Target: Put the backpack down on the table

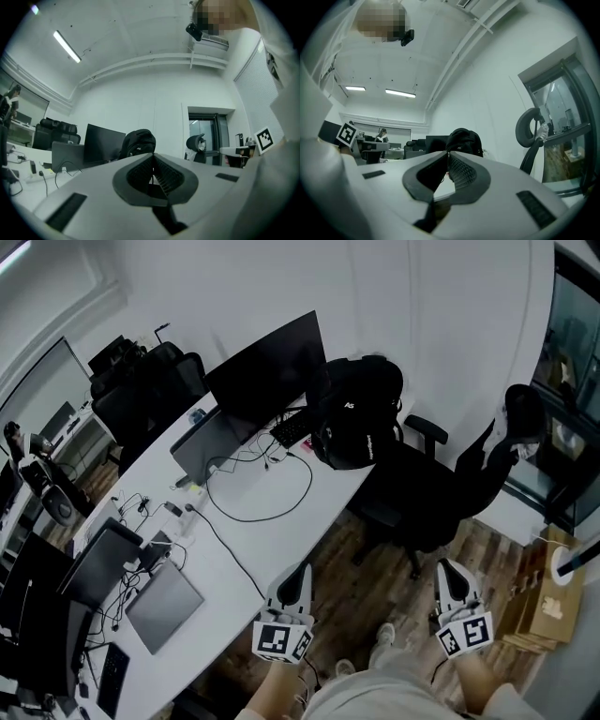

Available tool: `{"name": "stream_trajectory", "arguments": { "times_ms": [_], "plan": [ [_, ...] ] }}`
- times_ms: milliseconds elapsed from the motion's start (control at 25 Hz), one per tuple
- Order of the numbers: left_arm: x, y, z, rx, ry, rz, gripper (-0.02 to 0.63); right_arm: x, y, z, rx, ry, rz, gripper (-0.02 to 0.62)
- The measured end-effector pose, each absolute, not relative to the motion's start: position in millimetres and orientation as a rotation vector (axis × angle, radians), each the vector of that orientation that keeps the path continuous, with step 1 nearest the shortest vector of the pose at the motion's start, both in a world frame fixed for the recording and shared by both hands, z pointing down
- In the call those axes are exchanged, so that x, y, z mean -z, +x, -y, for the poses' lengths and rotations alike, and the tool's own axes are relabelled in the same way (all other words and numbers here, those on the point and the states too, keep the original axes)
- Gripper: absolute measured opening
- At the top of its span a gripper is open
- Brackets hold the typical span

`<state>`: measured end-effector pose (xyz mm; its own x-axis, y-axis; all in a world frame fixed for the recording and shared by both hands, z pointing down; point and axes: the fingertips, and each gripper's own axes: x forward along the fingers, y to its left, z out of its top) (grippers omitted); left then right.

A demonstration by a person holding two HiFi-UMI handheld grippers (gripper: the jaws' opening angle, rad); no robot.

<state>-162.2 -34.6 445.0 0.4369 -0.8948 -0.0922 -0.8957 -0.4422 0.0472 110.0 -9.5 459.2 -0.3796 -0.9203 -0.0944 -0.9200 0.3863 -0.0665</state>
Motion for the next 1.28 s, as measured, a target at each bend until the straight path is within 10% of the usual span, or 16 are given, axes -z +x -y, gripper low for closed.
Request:
{"name": "stream_trajectory", "arguments": {
  "times_ms": [1280],
  "plan": [
    [-461,-115,-75,-0.052,-2.715,-1.611,0.008,-462,136,-112,0.177,-1.614,-2.540,0.015]
  ]
}}
